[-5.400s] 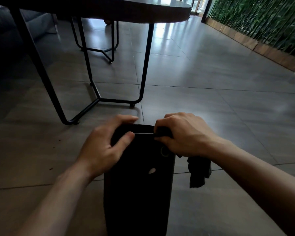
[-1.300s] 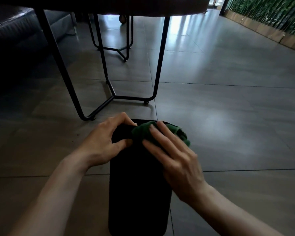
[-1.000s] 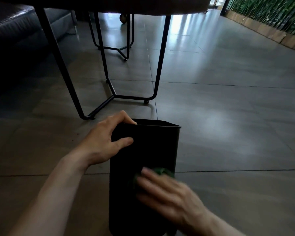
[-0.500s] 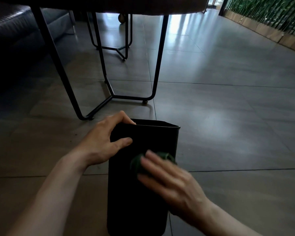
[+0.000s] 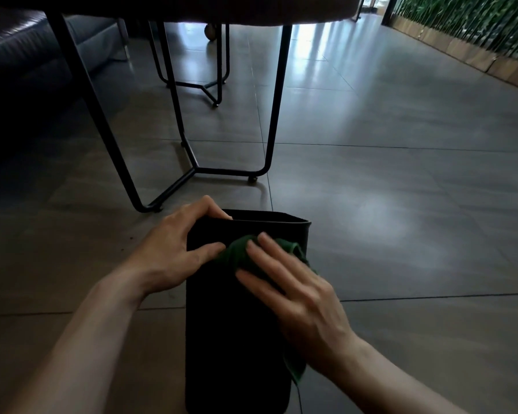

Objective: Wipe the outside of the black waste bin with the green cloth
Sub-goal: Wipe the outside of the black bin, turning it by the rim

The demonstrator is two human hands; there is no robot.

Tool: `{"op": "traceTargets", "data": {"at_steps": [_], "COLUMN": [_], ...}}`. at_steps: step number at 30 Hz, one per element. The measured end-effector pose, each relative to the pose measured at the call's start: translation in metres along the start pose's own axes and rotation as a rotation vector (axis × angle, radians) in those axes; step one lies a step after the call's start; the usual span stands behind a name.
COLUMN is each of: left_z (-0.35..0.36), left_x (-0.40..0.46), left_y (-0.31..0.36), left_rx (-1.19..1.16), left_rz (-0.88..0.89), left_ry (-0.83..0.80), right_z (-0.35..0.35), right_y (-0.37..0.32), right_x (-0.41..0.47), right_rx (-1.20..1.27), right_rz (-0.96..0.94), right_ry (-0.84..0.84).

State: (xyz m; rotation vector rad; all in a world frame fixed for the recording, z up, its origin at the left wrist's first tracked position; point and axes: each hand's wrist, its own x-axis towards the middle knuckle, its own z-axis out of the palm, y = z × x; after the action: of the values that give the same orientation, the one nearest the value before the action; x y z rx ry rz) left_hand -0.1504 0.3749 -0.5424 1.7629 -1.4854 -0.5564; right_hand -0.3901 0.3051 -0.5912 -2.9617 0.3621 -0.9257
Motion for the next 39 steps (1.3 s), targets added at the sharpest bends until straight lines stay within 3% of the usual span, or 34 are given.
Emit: {"op": "traceTargets", "data": {"at_steps": [3,7,10,15,19,21,24,27,31,39], "left_z": [0.000,0.000,0.001,-0.004,-0.009,-0.009,-0.013,-0.018,-0.026,-0.026], "left_x": [-0.001,-0.001,-0.002,-0.005,-0.010,-0.013,-0.017,-0.023,-0.028,-0.031], "left_y": [0.001,-0.001,0.001,0.000,0.002,0.004,0.007,0.007,0.002,-0.005], "left_rx": [0.014,-0.008,-0.018,-0.041,-0.143,-0.171,-0.183,-0.170,-0.141,-0.246], "left_rz": [-0.009,-0.026,-0.032,-0.017,-0.025,-0.002,0.040,0.043,-0.007,-0.258], "left_ry": [0.000,0.014,-0.009,-0.036,-0.103,-0.138,-0.206,-0.277,-0.275,0.044], "right_z": [0.010,0.021,0.009,-0.041,-0.079,-0.083,-0.071,-0.049,-0.027,-0.018], "right_y": [-0.007,-0.031,-0.041,-0.013,0.062,0.102,0.138,0.142,0.133,0.128], "right_x": [-0.003,-0.056,-0.075,-0.050,-0.025,-0.025,-0.028,-0.019,0.003,0.008], "right_rx": [-0.004,-0.117,-0.218,0.280,0.672,0.854,0.989,0.940,0.769,0.832], "right_rz": [0.019,-0.253,-0.248,0.416,1.216,1.526,1.730,1.750,1.614,1.443], "right_ry": [0.028,-0.150,-0.238,0.111,0.306,0.329,0.251,0.012,-0.053,-0.327]}}
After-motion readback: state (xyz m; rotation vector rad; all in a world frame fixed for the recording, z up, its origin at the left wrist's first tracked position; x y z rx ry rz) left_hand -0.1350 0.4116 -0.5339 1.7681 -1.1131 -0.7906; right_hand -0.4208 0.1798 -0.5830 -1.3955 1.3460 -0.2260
